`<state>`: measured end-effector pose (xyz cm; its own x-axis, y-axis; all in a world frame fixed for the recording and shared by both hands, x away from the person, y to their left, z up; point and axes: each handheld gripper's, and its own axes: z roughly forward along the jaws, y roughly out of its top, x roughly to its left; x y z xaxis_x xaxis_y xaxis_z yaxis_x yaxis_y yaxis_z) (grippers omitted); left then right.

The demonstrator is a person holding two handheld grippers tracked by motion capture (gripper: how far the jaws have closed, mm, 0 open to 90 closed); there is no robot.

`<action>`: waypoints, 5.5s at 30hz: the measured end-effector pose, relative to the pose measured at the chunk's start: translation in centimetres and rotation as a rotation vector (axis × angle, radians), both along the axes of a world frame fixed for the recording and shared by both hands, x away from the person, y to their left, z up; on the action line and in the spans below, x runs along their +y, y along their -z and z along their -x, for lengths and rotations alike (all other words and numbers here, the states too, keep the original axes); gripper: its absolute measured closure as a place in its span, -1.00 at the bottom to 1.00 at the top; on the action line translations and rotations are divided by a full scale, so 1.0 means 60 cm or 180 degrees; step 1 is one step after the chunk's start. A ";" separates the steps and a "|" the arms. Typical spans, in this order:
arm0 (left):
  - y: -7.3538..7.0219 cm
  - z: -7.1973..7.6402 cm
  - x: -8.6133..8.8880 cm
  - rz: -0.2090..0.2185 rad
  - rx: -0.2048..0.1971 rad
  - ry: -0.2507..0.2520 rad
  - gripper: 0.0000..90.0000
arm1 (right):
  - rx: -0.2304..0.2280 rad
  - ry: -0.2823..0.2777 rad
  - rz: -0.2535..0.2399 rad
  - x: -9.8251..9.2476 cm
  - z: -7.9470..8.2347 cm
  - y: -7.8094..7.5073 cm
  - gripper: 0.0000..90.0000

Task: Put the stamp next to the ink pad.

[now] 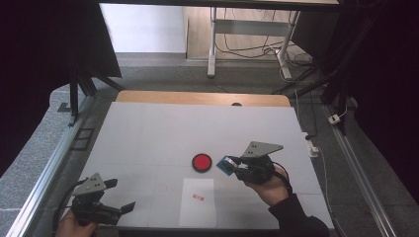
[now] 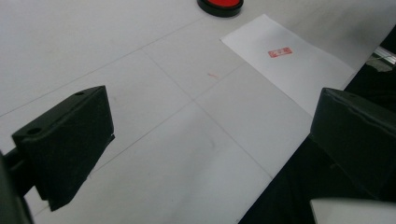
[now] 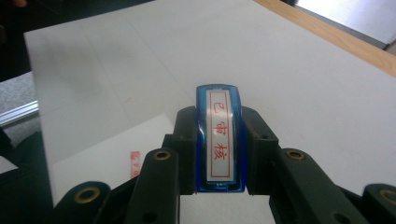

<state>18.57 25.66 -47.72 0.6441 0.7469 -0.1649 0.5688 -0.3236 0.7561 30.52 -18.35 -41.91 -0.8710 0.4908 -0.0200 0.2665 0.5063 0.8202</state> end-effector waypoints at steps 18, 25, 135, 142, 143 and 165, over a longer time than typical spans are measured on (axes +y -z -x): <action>0.001 -0.001 0.003 -0.0155 0.0101 -0.0134 -1.00 | 0.0084 0.0482 0.0285 -0.046 -0.042 0.026 0.58; 0.002 -0.002 0.001 -0.0180 0.0117 -0.0122 -1.00 | 0.0160 0.0645 0.0382 -0.055 -0.057 0.042 0.58; 0.003 -0.002 -0.003 -0.0271 0.0137 -0.0080 -0.98 | 0.0305 0.0984 0.0200 -0.088 0.034 0.029 -1.00; 0.003 -0.001 -0.003 -0.0271 0.0136 -0.0084 -0.98 | 0.0324 0.1059 0.0199 -0.110 0.060 0.031 -1.00; 0.003 -0.001 -0.003 -0.0268 0.0139 -0.0082 -0.98 | 0.0320 0.1068 0.0189 -0.114 0.063 0.032 -1.00; 0.002 -0.001 -0.002 -0.0248 0.0137 -0.0117 -0.99 | 0.0445 0.1555 0.0251 -0.210 0.115 0.060 -1.00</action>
<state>18.61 25.54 -47.85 0.6096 0.7816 -0.1323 0.6128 -0.3588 0.7041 23.64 -30.93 -45.49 -0.5374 0.8429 0.0268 0.5918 0.3543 0.7241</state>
